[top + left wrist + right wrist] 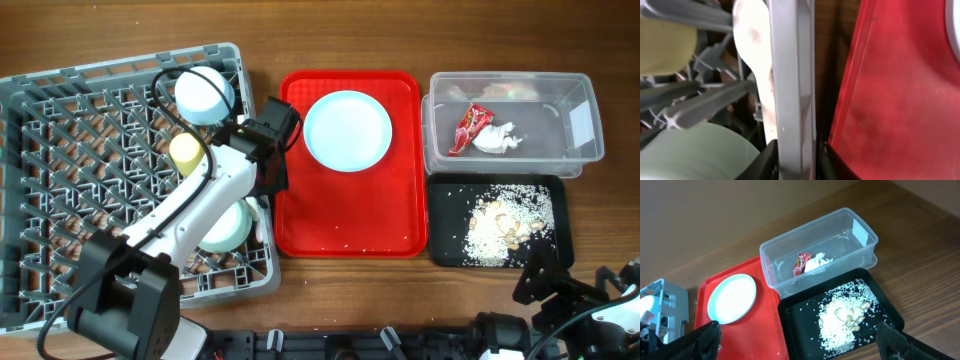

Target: Sort waste into correct bins and load items into the dishwasher rack

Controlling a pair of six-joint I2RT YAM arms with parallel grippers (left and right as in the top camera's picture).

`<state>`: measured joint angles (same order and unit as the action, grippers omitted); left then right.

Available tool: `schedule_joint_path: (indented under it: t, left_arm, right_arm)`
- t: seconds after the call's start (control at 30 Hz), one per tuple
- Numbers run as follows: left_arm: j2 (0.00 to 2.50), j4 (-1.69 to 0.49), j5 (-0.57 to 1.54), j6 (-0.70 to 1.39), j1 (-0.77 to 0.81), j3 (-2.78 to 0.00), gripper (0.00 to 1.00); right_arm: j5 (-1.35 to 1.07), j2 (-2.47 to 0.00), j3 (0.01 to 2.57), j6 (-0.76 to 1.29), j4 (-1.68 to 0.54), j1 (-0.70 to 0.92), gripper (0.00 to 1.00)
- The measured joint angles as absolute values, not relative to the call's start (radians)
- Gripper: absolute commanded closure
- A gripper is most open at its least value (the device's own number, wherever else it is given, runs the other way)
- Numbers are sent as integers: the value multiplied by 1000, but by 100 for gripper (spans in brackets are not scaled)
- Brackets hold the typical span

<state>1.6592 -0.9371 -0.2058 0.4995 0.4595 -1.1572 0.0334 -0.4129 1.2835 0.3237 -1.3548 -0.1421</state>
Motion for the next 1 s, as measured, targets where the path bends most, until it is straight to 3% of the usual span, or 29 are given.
schedule_joint_path:
  t: [0.13,0.33,0.5,0.9,1.0]
  left_arm:
    - [1659,-900,-243,491,427,-1167,66]
    - [1660,-715,-243,464,332,-1195,67]
    - [1694,-634,-203,419,311,-1198,77]
    - [1788,-596,-170,324,315,-1198,85]
    - [1789,-587,-175,282,315,-1198,96]
  right_arm:
    - [33,-413,1283,324,-1355,-142,0]
    - [33,-413,1283,324,-1354,-142,0]
    - [33,-413,1283,324,-1355,-142,0]
    - [33,-413,1283,324,-1355,-142,0]
    - [33,-413,1283,324,-1355,-142,0]
